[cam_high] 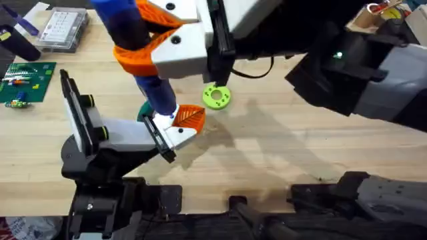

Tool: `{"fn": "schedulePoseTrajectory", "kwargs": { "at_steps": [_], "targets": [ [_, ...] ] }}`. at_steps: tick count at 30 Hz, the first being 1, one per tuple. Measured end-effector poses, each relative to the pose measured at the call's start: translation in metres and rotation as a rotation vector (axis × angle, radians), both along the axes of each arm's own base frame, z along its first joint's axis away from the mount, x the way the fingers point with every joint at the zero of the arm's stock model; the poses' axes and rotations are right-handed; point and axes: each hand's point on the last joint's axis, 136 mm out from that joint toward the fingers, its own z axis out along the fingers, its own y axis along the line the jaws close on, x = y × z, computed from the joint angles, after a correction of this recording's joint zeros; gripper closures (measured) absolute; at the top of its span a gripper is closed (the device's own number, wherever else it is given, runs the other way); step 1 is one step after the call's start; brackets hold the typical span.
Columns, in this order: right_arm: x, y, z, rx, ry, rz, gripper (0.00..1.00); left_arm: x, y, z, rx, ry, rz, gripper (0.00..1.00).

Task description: Pick up the gripper from the table and insert it into the empty holder that is missing its gripper. Then pick up a screw, insert it into the mounting hole, and use the screwdriver to tighten it. Finally, clean up the table by picking up the vegetable and placing it into the bucket.

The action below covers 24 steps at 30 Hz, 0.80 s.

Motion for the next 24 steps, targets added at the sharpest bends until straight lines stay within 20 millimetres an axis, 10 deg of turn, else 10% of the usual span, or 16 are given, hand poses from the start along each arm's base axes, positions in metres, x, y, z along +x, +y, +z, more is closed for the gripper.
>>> {"fn": "schedulePoseTrajectory", "kwargs": {
  "at_steps": [24],
  "targets": [
    [0.008,0.008,-0.016,-0.026,0.027,-0.004,0.946,0.0,0.0,0.0,-0.001,0.002,-0.002,0.988]
  ]
}}
